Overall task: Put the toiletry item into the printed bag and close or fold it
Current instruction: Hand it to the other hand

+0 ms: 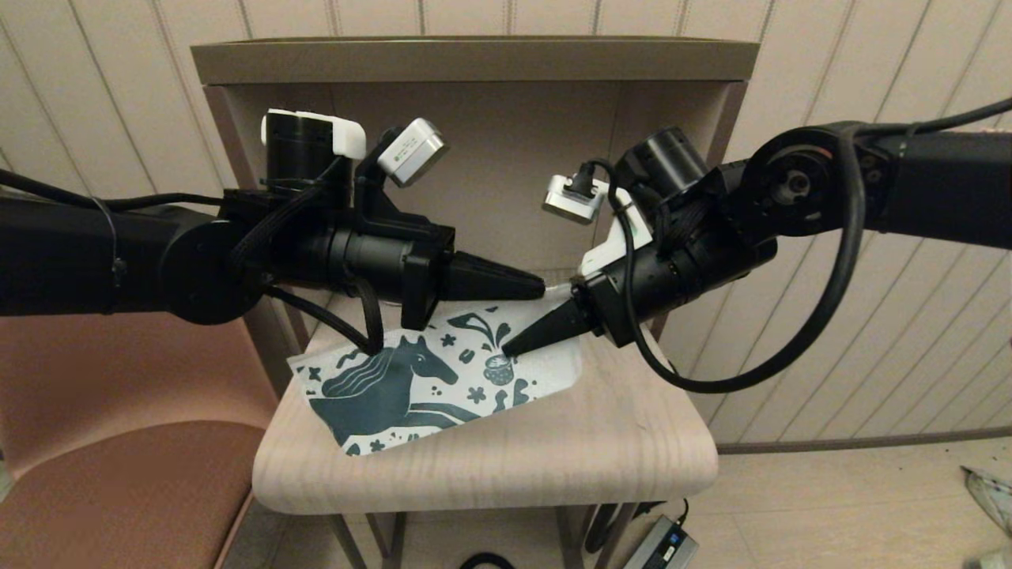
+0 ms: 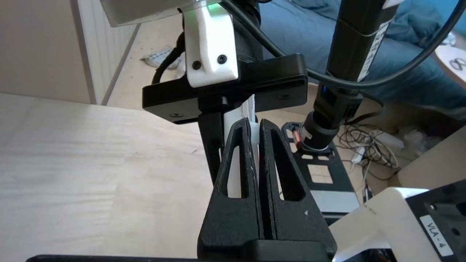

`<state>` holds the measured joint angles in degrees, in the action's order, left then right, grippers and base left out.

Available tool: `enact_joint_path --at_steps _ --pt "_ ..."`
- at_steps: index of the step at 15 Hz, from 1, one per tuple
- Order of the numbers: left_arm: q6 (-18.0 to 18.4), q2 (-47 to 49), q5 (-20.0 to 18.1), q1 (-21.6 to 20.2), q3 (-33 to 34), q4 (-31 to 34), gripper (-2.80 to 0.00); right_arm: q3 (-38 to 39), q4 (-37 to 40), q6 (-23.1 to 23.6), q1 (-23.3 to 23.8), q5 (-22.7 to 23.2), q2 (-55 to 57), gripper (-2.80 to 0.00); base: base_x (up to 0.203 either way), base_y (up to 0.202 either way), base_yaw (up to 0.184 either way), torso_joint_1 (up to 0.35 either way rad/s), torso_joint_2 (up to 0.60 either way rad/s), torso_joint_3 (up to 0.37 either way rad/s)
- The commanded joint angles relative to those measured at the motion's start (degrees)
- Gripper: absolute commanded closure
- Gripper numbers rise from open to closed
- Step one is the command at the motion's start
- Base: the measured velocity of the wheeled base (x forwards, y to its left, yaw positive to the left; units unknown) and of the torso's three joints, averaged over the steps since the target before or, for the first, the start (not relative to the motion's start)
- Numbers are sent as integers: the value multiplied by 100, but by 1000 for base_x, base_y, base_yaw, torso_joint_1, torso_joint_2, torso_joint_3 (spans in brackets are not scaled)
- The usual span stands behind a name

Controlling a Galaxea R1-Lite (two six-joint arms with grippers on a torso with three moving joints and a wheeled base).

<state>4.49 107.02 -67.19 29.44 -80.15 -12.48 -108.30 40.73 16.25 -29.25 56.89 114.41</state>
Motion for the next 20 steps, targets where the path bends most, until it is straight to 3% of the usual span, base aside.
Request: enact_joint_path --at_steps 1,9,12,20 --pt "0 12 -39 35 8 -9 0 2 22 1 -2 40 2 0 0 0 0 0 0 0" --pt "-9 3 -3 27 -9 -18 0 42 48 15 68 50 -101 0 0 0 0 0 0 0" --pt "4 43 401 13 -48 -35 0 88 58 26 68 50 -191 0 0 0 0 0 0 0" --pt "17 73 426 -61 -88 -35 0 229 27 62 86 50 -393 0 0 0 0 0 0 0"
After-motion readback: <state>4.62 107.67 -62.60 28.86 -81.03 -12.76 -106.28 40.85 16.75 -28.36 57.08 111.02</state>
